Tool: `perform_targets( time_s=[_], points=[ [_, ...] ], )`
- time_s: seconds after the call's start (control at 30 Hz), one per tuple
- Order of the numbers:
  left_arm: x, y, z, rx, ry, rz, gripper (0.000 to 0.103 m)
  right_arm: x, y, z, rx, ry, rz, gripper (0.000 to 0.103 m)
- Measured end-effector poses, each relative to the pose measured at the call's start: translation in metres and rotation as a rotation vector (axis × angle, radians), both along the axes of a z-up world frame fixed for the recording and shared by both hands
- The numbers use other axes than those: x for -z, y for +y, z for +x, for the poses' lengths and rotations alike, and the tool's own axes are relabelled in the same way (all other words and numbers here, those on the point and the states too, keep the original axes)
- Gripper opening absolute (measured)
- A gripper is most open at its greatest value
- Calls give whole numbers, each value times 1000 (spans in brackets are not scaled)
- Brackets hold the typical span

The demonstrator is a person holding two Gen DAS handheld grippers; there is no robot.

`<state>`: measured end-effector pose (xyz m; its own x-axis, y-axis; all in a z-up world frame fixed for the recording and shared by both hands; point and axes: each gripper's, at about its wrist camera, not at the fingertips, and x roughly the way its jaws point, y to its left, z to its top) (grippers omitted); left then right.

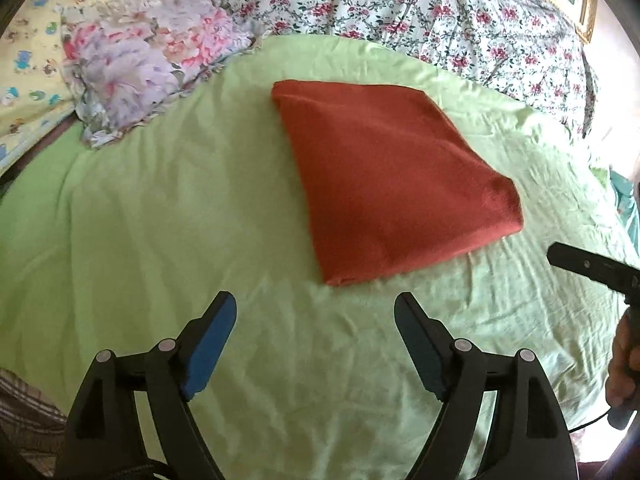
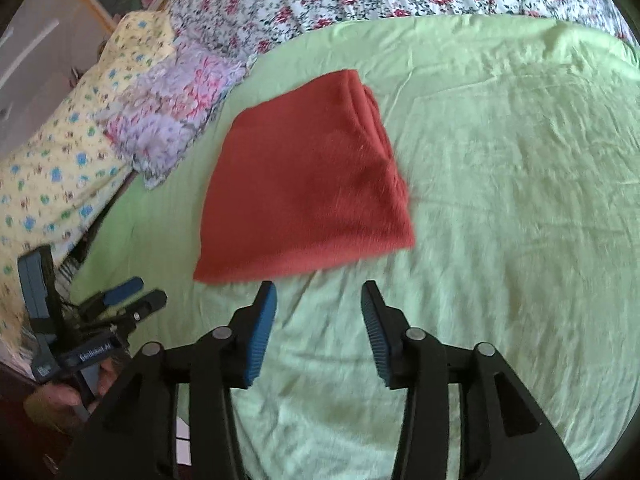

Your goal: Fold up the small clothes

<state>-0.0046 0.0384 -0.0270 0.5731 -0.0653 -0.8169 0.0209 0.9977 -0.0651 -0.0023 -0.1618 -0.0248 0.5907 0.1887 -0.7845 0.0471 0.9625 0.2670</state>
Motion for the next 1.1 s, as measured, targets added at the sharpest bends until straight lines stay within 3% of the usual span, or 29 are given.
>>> perform_targets(
  time_s=[0.1, 0.2, 0.47, 0.77, 1.1],
  points=[
    [4, -1, -7, 2, -19, 15, 83, 5, 15, -9, -34, -18, -101, 70],
    [5, -7, -9, 29, -20, 32, 83, 12, 22, -10, -67, -9, -144, 78],
    [-4, -15, -4, 65, -4, 77, 83, 13, 23, -8, -62, 1, -151, 80],
    [-19, -7, 29, -3, -30, 77, 92, -8, 16, 17, -70, -31, -165, 88],
    [-10, -14, 62, -29, -34, 119, 95, 1, 15, 59, -67, 1, -159, 89]
  ],
)
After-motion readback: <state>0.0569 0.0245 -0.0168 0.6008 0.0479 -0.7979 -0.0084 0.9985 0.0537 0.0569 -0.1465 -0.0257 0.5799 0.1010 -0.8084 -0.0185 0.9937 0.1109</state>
